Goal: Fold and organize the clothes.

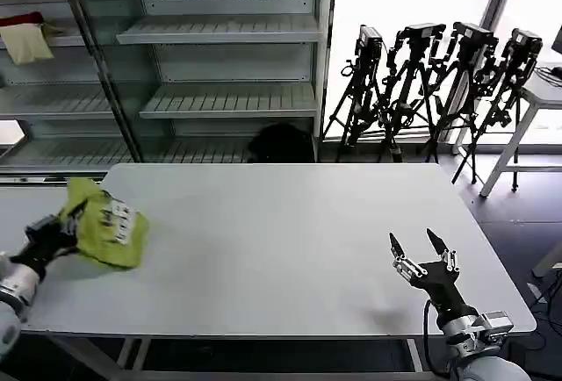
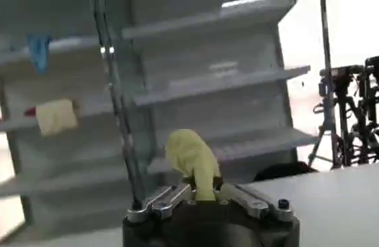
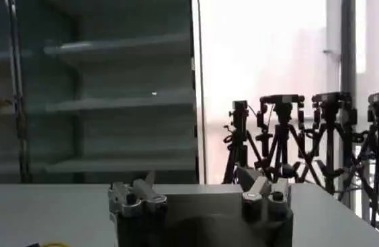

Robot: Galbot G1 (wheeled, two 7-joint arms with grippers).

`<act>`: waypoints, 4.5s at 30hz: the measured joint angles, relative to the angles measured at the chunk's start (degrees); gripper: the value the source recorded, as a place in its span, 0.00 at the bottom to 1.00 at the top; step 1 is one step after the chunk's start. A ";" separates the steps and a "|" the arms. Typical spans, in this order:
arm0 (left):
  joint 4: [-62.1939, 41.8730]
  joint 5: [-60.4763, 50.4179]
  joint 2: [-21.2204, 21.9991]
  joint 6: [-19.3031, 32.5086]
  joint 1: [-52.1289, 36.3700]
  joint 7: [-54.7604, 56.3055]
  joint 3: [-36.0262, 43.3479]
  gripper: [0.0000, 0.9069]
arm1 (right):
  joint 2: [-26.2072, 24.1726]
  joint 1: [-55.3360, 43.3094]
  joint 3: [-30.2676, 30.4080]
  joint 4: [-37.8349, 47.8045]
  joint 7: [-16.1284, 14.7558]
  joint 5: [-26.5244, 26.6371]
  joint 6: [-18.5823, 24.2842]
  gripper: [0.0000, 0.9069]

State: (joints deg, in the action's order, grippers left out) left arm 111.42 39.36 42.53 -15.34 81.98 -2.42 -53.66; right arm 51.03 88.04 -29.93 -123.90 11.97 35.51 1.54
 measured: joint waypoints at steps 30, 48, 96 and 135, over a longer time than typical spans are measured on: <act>-5.55 -21.23 7.64 0.73 -19.92 -3.43 42.29 0.03 | 1.55 -2.47 3.76 0.04 0.33 -1.85 -1.49 0.96; -4.61 -16.20 13.15 -10.55 -37.87 19.47 55.56 1.00 | 2.94 -5.56 6.57 0.78 0.61 -2.30 -3.50 1.00; 17.47 -26.28 18.93 -4.65 -2.35 13.97 28.72 1.00 | 27.40 -44.28 37.59 27.20 13.31 10.04 -31.00 0.78; 16.72 -27.01 20.23 -4.19 -1.02 12.88 28.71 1.00 | 28.72 -42.06 34.39 28.51 11.75 10.05 -27.00 0.31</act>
State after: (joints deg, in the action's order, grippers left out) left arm 128.14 12.35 62.76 -19.53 80.96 10.46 -24.96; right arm 79.75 45.98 4.45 -95.39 23.72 45.56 -25.46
